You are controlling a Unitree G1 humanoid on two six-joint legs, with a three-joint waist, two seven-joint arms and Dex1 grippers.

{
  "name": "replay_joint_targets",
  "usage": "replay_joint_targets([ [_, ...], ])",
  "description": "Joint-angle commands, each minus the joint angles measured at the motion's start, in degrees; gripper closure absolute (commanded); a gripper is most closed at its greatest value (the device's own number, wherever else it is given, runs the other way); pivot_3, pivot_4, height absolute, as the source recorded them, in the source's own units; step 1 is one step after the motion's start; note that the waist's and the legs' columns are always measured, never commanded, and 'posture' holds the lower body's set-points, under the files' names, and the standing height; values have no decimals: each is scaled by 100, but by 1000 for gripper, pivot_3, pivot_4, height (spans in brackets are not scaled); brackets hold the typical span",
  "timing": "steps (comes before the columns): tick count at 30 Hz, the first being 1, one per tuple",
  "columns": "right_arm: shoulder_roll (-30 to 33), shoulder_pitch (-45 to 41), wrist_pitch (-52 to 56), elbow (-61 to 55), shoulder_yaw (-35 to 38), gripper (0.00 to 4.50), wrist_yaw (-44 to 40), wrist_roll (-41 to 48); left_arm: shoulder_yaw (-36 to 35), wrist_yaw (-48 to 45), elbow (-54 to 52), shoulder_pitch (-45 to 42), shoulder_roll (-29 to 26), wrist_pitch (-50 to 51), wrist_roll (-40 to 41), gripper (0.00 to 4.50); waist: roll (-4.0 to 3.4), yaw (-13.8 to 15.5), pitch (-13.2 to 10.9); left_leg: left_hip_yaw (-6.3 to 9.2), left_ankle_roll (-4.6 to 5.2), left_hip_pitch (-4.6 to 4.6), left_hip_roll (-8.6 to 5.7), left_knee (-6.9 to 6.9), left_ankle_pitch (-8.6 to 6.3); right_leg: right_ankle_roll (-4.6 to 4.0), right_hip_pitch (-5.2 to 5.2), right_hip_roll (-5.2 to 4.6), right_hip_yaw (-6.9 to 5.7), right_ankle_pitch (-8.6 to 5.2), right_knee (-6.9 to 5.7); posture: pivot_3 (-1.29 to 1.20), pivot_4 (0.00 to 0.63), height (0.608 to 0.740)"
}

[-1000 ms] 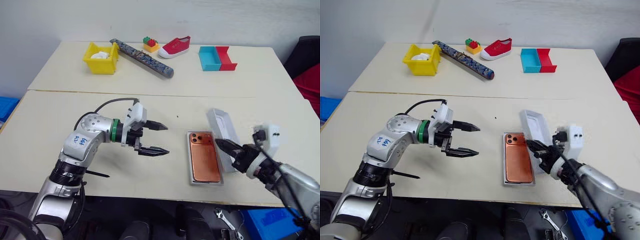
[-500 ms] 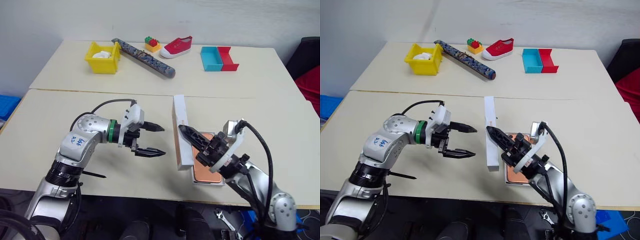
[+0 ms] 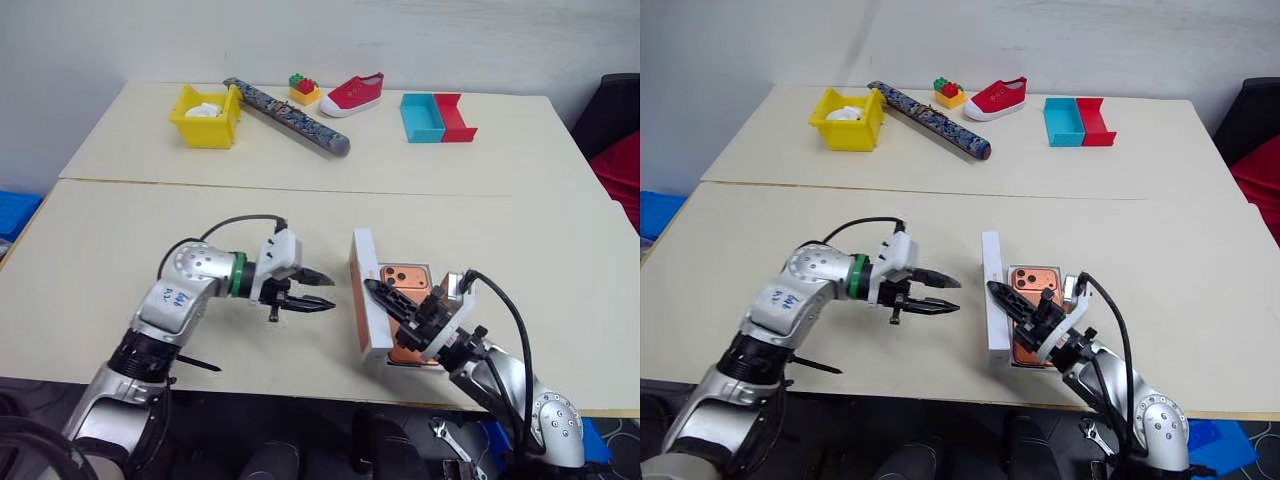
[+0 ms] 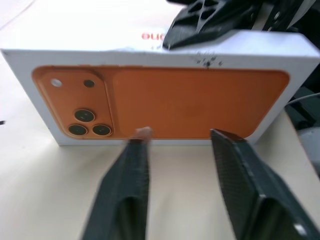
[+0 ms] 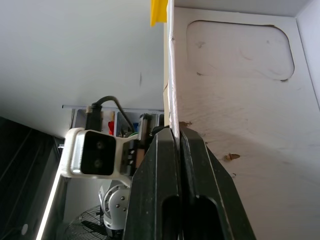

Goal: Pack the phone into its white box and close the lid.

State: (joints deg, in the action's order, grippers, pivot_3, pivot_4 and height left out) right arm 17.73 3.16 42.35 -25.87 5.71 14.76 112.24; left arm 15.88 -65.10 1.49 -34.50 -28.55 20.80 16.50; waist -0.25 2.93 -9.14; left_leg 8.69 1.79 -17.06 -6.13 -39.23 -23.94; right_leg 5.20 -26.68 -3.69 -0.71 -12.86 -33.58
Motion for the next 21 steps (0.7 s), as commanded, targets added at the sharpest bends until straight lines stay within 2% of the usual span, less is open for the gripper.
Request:
replay_joint_targets([
  [1,167,201,-60,-330,121,4500,-55,76,136,11,153,-272,243,-282,-173,4069,2,2,1,0,0,0,0,0,0,1,0,0,0,0,0,0,150,740],
  [2,227,249,-91,-382,122,4500,-43,75,172,5,231,-311,311,-337,-218,4387,2,-3,1,0,1,0,-2,-1,0,1,0,-2,1,1,1,0,150,740],
  [3,288,283,-118,-421,109,4500,-28,74,189,-5,293,-338,359,-379,-253,4474,2,-4,1,-2,1,0,-2,-1,0,2,0,-3,2,1,0,0,150,740],
  [7,460,463,-183,-669,62,4500,-213,27,245,-30,495,-456,541,-463,-328,4474,2,-5,2,-1,1,0,0,-1,0,2,0,-2,1,1,-1,0,150,740],
  [10,483,589,-314,-784,79,3941,-228,75,245,-88,572,-498,601,-479,-339,4500,2,-5,2,-2,1,-1,0,-1,0,2,0,-3,3,1,-2,0,150,740],
  [18,1380,1182,-312,-1421,738,1308,-609,-171,313,-128,684,-553,790,-531,-386,4500,3,26,3,0,4,-2,-3,-5,0,4,3,-6,1,2,2,0,150,740],
  [21,1819,1455,-289,-1599,1208,1308,-1003,-304,320,-141,739,-583,857,-542,-393,4500,4,29,3,-1,7,-3,-3,-6,-1,6,5,-7,2,3,5,0,150,740],
])
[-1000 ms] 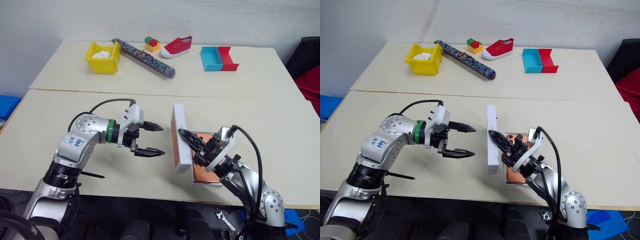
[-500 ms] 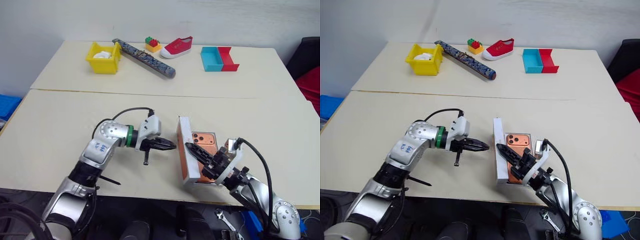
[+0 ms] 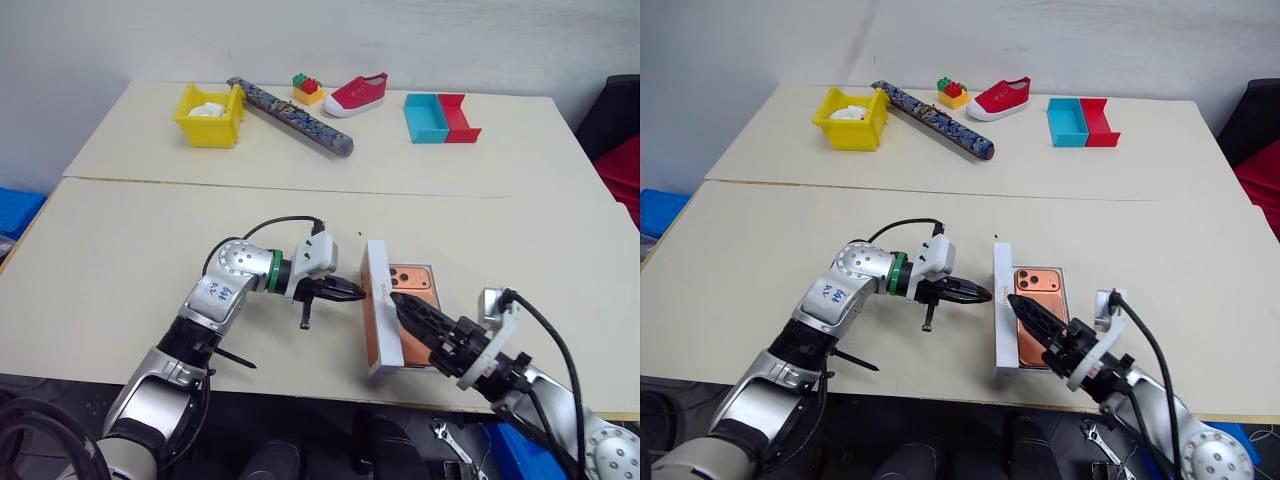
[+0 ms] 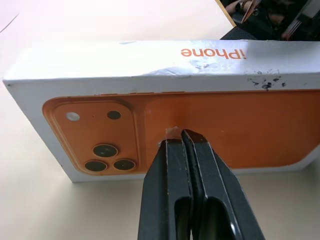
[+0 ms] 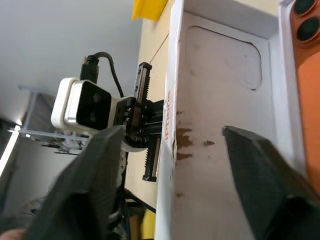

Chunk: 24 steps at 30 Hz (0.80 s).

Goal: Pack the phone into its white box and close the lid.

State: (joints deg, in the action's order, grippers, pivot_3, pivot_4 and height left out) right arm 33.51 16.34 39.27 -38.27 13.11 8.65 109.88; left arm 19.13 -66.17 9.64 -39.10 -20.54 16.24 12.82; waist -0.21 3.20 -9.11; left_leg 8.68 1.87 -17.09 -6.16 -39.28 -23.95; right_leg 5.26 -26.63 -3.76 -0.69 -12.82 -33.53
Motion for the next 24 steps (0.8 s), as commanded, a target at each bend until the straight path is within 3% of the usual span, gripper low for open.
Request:
replay_joint_targets([
  [1,436,258,67,-406,772,1308,-635,-83,10,-34,-35,-145,95,-102,-36,4500,0,3,0,-1,0,1,0,-1,0,1,1,0,1,0,0,0,150,740],
  [4,970,652,343,-563,1638,1308,-1467,-168,60,-29,126,-223,232,-189,-87,4500,-1,15,0,-3,2,1,0,-3,0,2,4,0,3,1,1,0,150,740],
  [8,1591,1307,829,-934,2462,1308,-2723,-905,106,23,466,-418,557,-385,-182,4500,3,85,1,-4,7,2,1,-5,-2,6,10,1,4,3,5,0,150,740],
  [10,1783,1561,922,-1206,2571,1681,-3302,-1553,116,109,726,-560,777,-531,-255,4500,5,125,1,-7,8,1,2,-6,-3,8,11,2,6,5,8,0,150,740],
  [15,2129,1771,687,-1727,1902,3250,-4316,-3716,4,368,1245,-885,1142,-835,-377,4500,12,148,-1,-13,17,-3,-2,-22,-8,19,13,2,8,10,10,0,150,740],
  [19,2242,1664,365,-1699,980,4443,-4599,-5136,-232,105,990,-1022,876,-631,-153,4500,13,131,-2,-22,17,-4,-3,-31,-10,20,10,4,13,11,8,0,150,740],
  [24,2357,1648,-102,-1333,66,4443,-4998,-6552,-171,-1023,383,-763,-207,-285,17,4500,12,94,-2,-28,10,1,-1,-41,-13,17,4,8,17,10,6,0,150,740],
])
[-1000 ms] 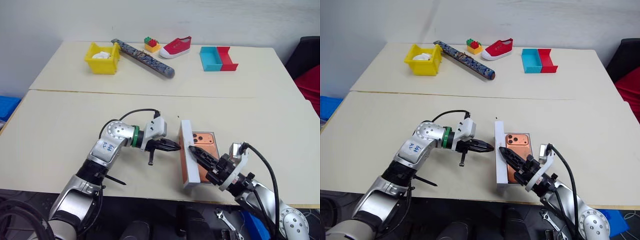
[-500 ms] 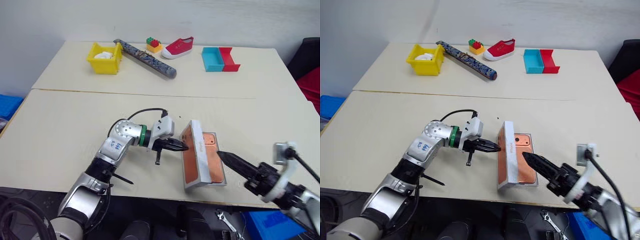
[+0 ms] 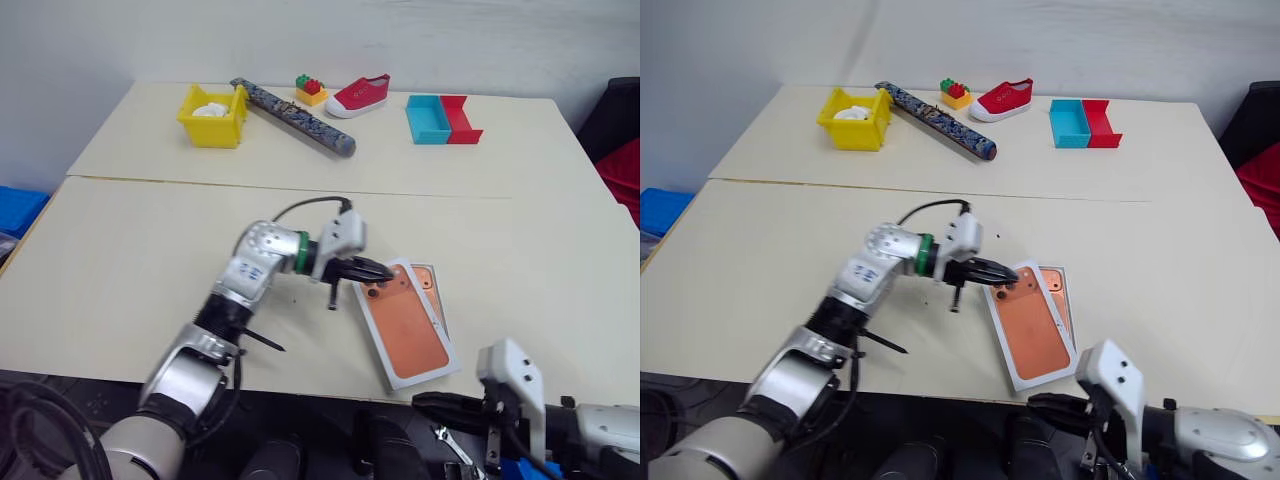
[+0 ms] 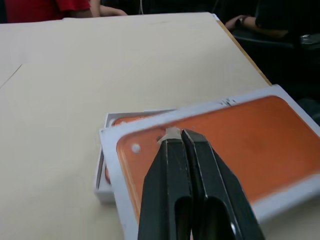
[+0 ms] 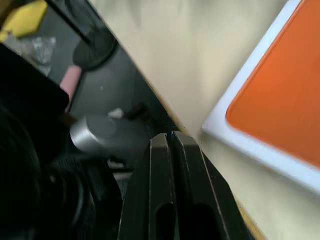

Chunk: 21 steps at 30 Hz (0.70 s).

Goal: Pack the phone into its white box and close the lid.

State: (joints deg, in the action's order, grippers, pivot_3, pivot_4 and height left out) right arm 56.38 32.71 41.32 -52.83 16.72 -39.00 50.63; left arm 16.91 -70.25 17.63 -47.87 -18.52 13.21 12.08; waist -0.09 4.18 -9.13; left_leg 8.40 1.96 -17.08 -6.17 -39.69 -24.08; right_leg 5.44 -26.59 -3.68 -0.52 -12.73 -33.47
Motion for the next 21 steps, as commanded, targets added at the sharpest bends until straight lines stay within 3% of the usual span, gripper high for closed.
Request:
replay_joint_targets([
  [1,60,5,-362,187,-382,4443,-280,-786,105,-779,-465,175,-570,-10,64,4500,-2,-5,1,0,-1,0,-1,-3,-1,0,1,0,0,0,0,0,150,740],
  [6,-95,-248,-500,574,-673,4443,-321,-1270,519,-1046,-385,368,-793,-376,-340,4500,-1,49,1,5,1,-4,-7,-17,-2,0,5,-3,-5,0,1,0,150,740],
  [13,-302,-622,-492,968,-801,4443,-345,-1556,742,-202,703,-12,-72,-1391,-1110,4500,4,52,1,6,6,-12,-10,-29,-5,2,6,-6,-4,2,2,0,150,740],
  [21,-804,-757,-300,793,-765,4443,93,-1595,541,375,1969,-657,608,-1923,-1265,4500,4,28,1,3,4,-10,-6,-29,-6,2,3,-4,-1,2,-4,0,150,740],
])
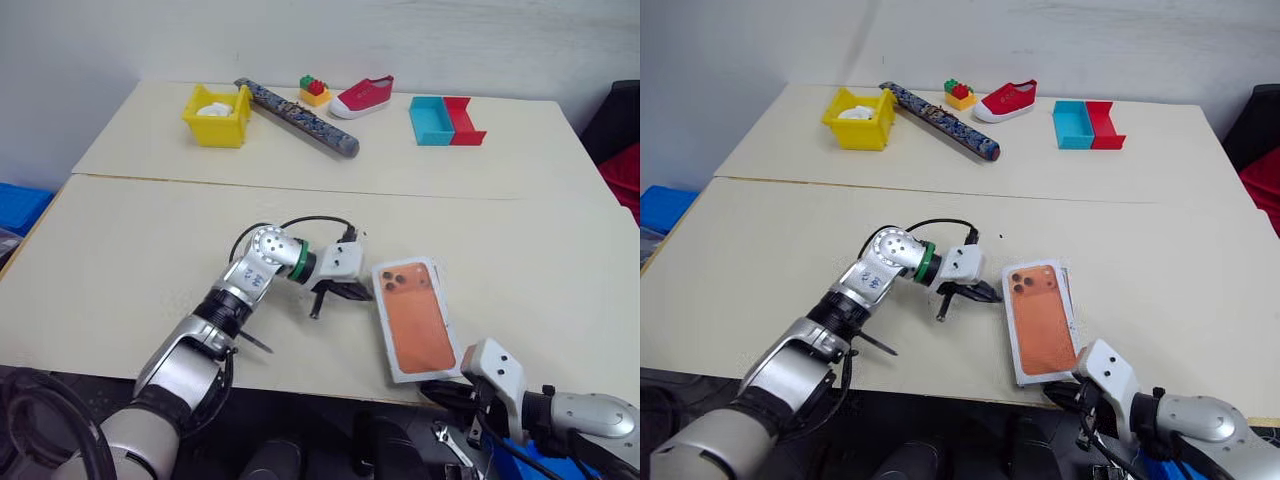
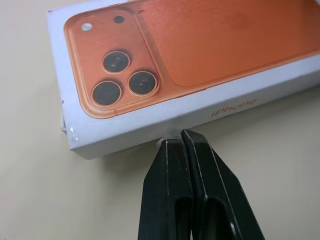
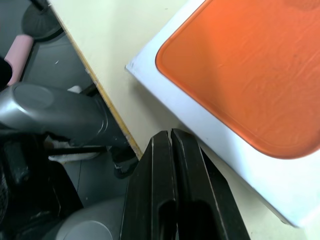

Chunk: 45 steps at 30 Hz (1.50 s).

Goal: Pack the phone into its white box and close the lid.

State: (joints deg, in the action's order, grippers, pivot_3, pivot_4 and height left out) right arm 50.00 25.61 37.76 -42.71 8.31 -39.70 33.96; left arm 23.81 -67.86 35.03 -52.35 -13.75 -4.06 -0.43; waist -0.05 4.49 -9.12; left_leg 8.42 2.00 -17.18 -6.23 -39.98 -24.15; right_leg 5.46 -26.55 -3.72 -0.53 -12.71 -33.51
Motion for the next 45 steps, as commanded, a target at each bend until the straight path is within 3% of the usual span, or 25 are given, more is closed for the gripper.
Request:
replay_joint_targets([
  [1,-226,-59,77,-232,91,4443,212,77,-183,184,333,-261,191,-224,-16,4500,0,-1,0,-1,0,0,0,-1,0,0,-1,0,1,0,0,0,150,740],
  [13,-574,-219,285,-341,195,4443,472,171,-215,56,769,-344,192,-499,-156,4500,0,-3,0,-3,0,1,-2,-3,0,0,-1,0,2,0,-5,0,150,740],
  [19,-596,40,431,-685,919,4443,67,1364,-661,-688,-74,-325,296,912,784,4500,0,-7,0,-1,2,-2,-1,-3,0,0,-1,0,1,0,-21,0,150,740],
  [22,-688,-172,487,-437,1306,4443,303,1716,-649,-463,-87,-385,510,1166,713,4500,1,-1,0,1,5,1,-5,-8,-2,4,6,-3,2,3,-21,0,150,740],
  [26,-718,-518,394,56,1086,4443,611,1132,-438,138,646,-497,828,907,199,4500,4,10,2,0,6,1,-6,-7,-2,5,6,-2,2,3,-14,0,150,740],
  [31,-505,-622,124,575,247,4443,759,-114,-8,843,1691,-661,1042,571,-580,4500,13,4,16,-5,6,1,-2,-6,-2,5,1,2,4,3,-14,0,150,740],
  [38,-783,-469,-440,691,203,4443,659,-434,-141,633,1632,-556,787,368,-540,4500,52,-20,77,-16,3,24,0,-4,-3,5,19,5,17,3,-7,0,150,740],
  [39,-828,-467,-499,638,521,4492,545,-196,-350,442,1368,-496,596,582,-313,4308,52,-32,77,-16,3,24,1,-4,-3,5,17,7,18,3,-8,0,150,740],
  [42,-665,-433,-551,585,1408,3869,-31,417,-877,-236,358,-183,-46,1396,360,3613,34,-132,66,-31,3,20,0,-4,-3,4,1,8,34,3,-27,0,150,740],
  [45,-243,-329,-616,737,2235,2866,-978,847,-1198,-912,-886,370,-905,2278,931,2653,-3,-250,40,-44,3,15,5,-3,-3,-1,-10,14,47,6,-39,0,150,740],
])
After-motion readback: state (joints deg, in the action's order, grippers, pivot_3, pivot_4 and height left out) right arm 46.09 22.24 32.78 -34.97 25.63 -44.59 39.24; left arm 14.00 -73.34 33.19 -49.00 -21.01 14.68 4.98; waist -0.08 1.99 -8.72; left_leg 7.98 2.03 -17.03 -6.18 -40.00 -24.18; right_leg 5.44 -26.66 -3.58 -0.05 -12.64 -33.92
